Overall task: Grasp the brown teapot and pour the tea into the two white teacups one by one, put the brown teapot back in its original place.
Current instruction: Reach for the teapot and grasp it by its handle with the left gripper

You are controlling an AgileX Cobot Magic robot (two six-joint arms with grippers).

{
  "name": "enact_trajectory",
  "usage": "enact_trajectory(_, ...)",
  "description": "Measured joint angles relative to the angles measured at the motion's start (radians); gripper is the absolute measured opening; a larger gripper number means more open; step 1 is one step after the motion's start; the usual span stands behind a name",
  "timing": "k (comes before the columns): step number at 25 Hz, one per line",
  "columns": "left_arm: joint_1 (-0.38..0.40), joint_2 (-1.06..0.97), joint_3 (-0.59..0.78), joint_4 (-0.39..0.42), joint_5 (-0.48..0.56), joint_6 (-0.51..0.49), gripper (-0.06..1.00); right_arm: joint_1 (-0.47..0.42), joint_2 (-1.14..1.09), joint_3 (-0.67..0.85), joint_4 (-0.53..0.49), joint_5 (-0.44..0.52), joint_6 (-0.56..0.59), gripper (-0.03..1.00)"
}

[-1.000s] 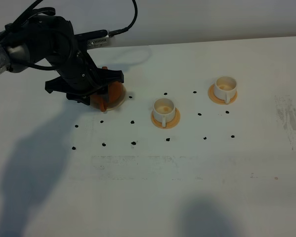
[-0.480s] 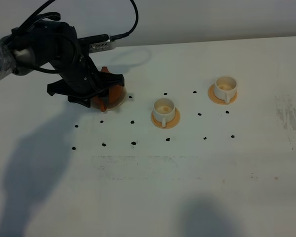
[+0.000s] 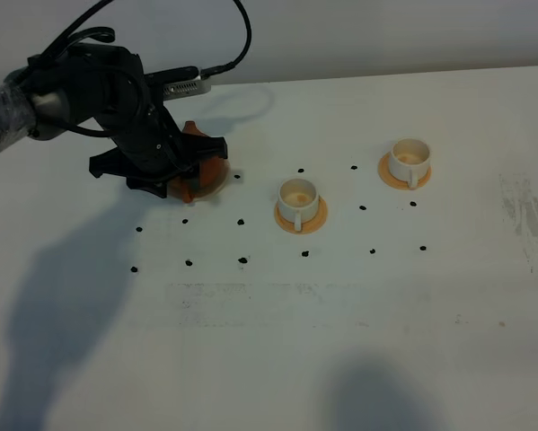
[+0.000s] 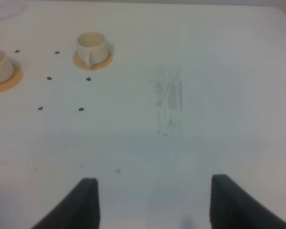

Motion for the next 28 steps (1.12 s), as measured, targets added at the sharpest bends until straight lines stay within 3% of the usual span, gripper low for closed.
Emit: enact_trajectory(28, 0.0, 0.021, -0.06, 0.026, 0.027, -0.008, 0.44, 0.0, 0.0, 0.0, 0.0, 0.0, 0.0, 0.51)
